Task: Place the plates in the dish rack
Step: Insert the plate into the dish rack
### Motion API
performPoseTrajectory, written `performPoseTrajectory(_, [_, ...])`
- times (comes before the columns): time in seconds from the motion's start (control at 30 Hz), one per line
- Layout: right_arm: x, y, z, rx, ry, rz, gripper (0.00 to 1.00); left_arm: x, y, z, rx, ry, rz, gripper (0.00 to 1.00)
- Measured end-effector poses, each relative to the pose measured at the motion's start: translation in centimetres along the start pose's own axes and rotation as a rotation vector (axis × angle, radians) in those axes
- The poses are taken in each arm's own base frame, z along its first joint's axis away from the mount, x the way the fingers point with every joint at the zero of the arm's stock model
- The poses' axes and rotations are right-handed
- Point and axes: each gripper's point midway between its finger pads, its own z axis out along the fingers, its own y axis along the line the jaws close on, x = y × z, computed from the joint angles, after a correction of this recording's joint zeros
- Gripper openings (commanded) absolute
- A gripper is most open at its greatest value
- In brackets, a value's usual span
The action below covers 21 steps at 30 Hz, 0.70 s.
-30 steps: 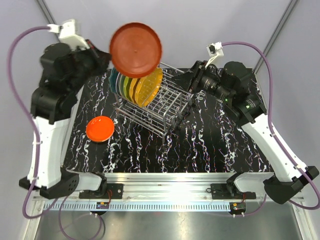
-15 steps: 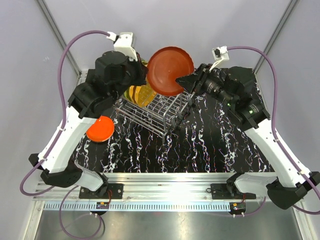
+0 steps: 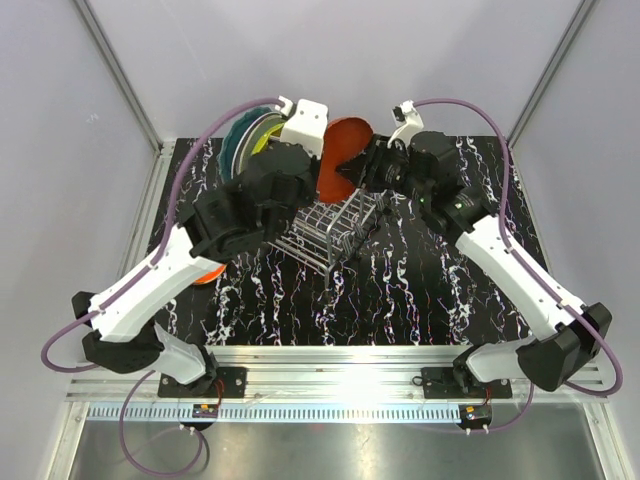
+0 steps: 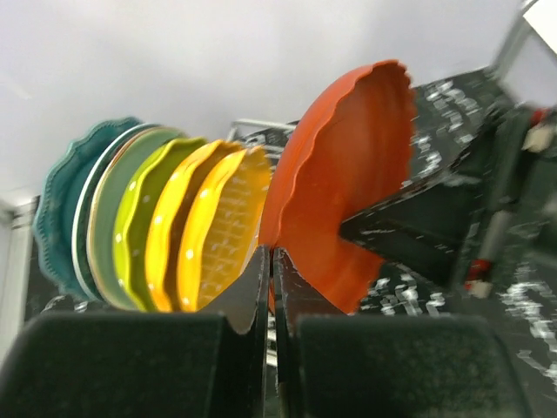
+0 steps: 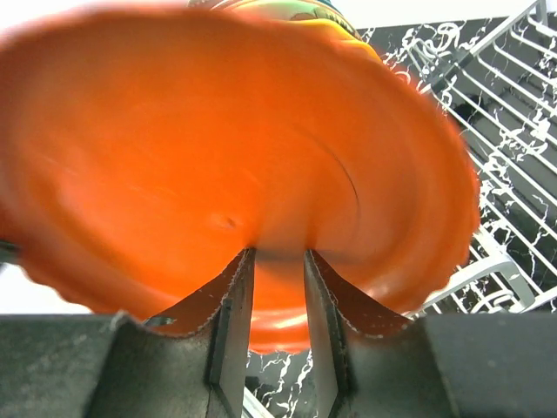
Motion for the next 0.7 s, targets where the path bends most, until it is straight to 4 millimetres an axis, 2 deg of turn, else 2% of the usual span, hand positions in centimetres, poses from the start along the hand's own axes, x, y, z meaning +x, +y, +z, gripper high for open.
performPoseTrajectory(0.17, [0.5,-0.2,1.0,-0.013,0.007,0.023,0.36,3.7,0.3,0.8,-0.05,0.057,0.104,0.0])
performPoseTrajectory(0.3, [1.0,-0.2,2.2,-0.03,0.02,0.042,0.35,4.9,0.6,1.1,-0.081,0.071,0.153,0.0])
performPoseTrajectory(0.43, [1.5,-0.3,3.1,-0.045,0.035,0.059,0.34,4.7,1.0,1.0,-0.099,0.056,0.169,0.0])
performPoseTrajectory(0.7, [2.3,-0.5,4.2,-0.058,0.057,0.081,0.34,2.5,1.9,0.5,-0.148,-0.012,0.194,0.0])
